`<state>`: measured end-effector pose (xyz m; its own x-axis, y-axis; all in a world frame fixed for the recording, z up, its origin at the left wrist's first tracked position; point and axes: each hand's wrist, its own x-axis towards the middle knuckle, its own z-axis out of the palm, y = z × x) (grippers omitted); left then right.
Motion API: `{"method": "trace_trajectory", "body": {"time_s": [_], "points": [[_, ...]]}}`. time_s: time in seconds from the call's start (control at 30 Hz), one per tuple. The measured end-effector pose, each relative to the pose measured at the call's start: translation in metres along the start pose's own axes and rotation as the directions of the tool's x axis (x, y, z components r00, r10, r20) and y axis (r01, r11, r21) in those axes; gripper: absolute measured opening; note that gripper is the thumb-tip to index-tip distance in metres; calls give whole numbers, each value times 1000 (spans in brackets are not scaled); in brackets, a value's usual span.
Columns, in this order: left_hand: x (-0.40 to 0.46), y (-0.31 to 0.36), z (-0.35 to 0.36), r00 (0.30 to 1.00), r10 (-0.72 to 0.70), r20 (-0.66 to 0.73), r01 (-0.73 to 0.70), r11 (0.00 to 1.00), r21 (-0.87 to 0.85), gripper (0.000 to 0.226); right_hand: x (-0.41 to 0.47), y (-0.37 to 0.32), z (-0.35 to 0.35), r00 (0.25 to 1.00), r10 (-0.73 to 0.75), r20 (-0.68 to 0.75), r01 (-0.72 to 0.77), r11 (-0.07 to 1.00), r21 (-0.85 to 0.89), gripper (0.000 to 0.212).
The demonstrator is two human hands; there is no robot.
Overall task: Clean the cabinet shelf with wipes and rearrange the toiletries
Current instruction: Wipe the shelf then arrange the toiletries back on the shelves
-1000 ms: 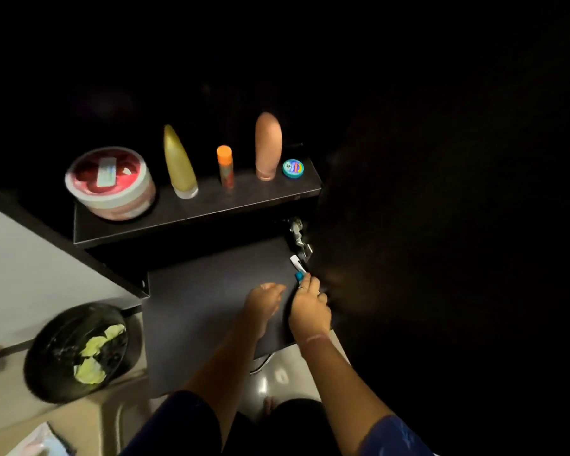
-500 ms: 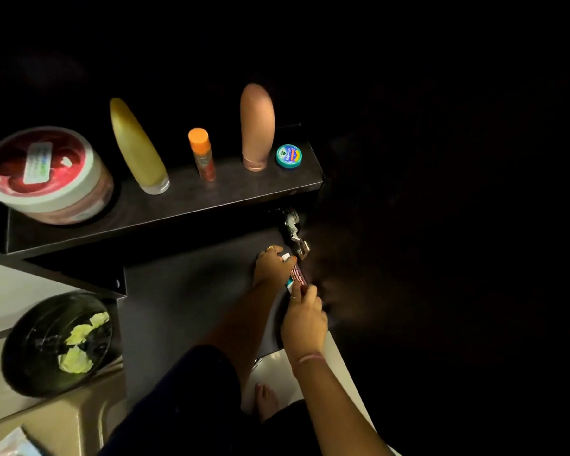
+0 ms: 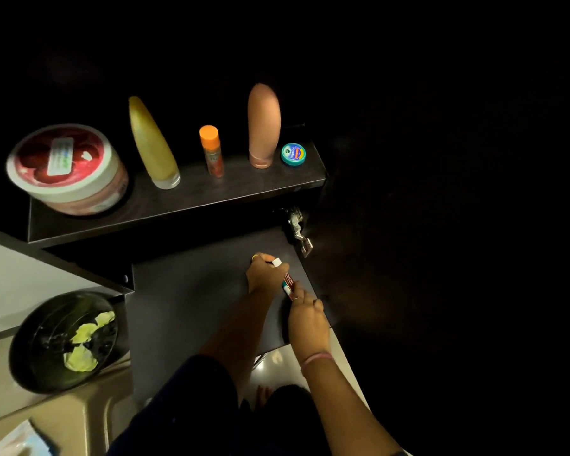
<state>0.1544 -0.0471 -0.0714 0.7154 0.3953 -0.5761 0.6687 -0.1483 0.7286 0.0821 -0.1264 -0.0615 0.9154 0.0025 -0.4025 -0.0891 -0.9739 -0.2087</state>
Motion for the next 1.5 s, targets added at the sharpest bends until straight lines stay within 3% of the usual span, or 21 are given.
{"method": "trace_trajectory", "body": {"time_s": [0.13, 0.23, 0.4, 0.57, 0.67, 0.9, 1.07, 1.23, 1.5], "points": [[-6, -11, -20, 999, -34, -36, 29, 990, -136, 42, -1, -2, -9, 998, -54, 21, 53, 997, 51, 46], [-14, -22, -41, 998, -54, 18, 56, 966, -253, 43, -11, -6, -18, 995, -101, -6, 101, 992, 81, 35], [-49, -23, -95, 988, 14, 154, 68, 856, -512, 33, -41, -24, -40, 947, -198, -253, 227, 970, 92, 31], [-102, -21, -155, 983, 114, 147, -11, 825, -565, 21, -88, -55, -69, 866, -264, -425, 359, 920, 158, 29], [-135, -25, -190, 980, 154, 122, -56, 814, -579, 14, -119, -72, -87, 801, -332, -498, 464, 870, 166, 28], [-213, 26, -267, 923, 384, 10, -319, 782, -536, 8, -168, -113, -170, 535, -465, -706, 687, 725, 44, 24], [-259, 78, -307, 774, 620, -133, -612, 677, -409, 19, -200, -137, -237, 346, -441, -828, 778, 628, -10, 21], [-295, 128, -337, 588, 783, -202, -808, 579, -108, 32, -223, -149, -297, 258, -421, -870, 803, 594, -49, 22], [-361, 235, -363, 140, 970, -201, -942, 193, 276, 34, -249, -157, -409, 31, -322, -946, 806, 568, -167, 19]]}}
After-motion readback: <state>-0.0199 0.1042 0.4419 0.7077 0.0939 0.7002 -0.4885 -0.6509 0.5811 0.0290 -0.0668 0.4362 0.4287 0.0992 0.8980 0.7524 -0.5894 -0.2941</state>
